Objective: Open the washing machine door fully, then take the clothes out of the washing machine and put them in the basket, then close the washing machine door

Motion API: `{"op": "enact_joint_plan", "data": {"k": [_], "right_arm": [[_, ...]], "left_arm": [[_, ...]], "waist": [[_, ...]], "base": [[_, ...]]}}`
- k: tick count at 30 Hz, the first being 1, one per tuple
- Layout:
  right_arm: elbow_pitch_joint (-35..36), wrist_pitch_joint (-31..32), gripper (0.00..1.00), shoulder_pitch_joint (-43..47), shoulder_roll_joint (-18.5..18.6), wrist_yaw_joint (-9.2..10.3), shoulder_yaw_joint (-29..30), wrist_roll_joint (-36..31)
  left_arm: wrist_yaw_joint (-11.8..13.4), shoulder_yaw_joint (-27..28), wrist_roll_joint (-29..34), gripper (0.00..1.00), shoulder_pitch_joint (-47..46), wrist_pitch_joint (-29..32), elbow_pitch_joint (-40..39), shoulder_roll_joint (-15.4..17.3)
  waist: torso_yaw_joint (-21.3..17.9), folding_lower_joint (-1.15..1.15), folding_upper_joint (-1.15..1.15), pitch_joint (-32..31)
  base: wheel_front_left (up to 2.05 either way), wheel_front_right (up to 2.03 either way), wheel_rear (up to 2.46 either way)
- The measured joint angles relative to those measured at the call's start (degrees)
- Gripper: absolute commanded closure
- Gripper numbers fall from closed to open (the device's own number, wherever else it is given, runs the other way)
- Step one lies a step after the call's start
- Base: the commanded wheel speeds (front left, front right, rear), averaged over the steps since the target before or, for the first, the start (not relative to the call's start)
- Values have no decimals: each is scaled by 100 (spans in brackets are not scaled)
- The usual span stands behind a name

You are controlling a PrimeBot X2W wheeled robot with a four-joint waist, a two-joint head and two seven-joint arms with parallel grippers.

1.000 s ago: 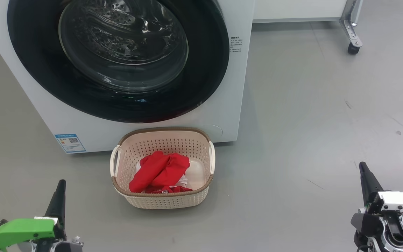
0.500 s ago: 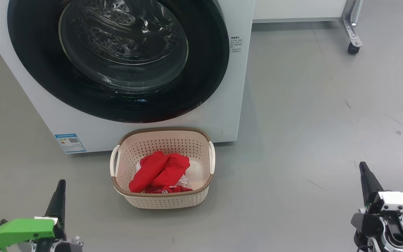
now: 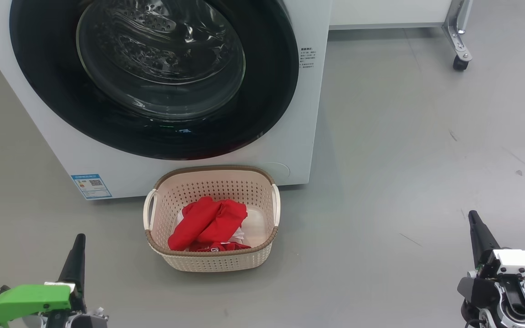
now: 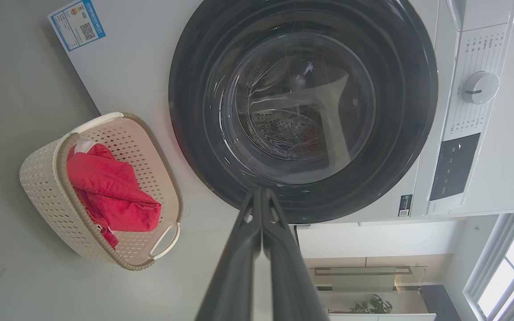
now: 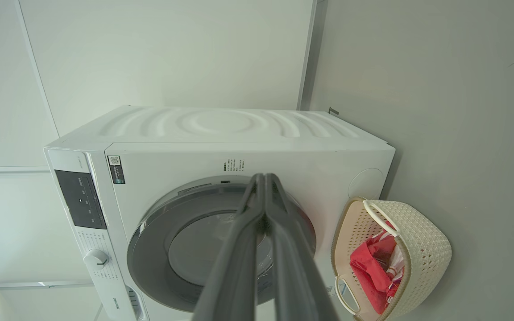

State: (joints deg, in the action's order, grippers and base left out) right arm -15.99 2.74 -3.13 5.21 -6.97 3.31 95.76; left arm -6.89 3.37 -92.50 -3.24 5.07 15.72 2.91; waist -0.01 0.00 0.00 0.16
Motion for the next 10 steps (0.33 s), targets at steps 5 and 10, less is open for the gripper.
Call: {"op": "enact_joint_plan", "data": {"k": [5,10], "right_arm": [[0,0,100,-1,-1,0,3,0],[1,1,100,-1,-3,0,7,-1]], "left_arm": [[0,1,0,100,0,16,0,-1],[-1,2,0,100,0,18,-1,-1]], "waist": [[0,0,0,0],[0,0,0,0]], "base": [[0,0,0],[0,0,0]]}}
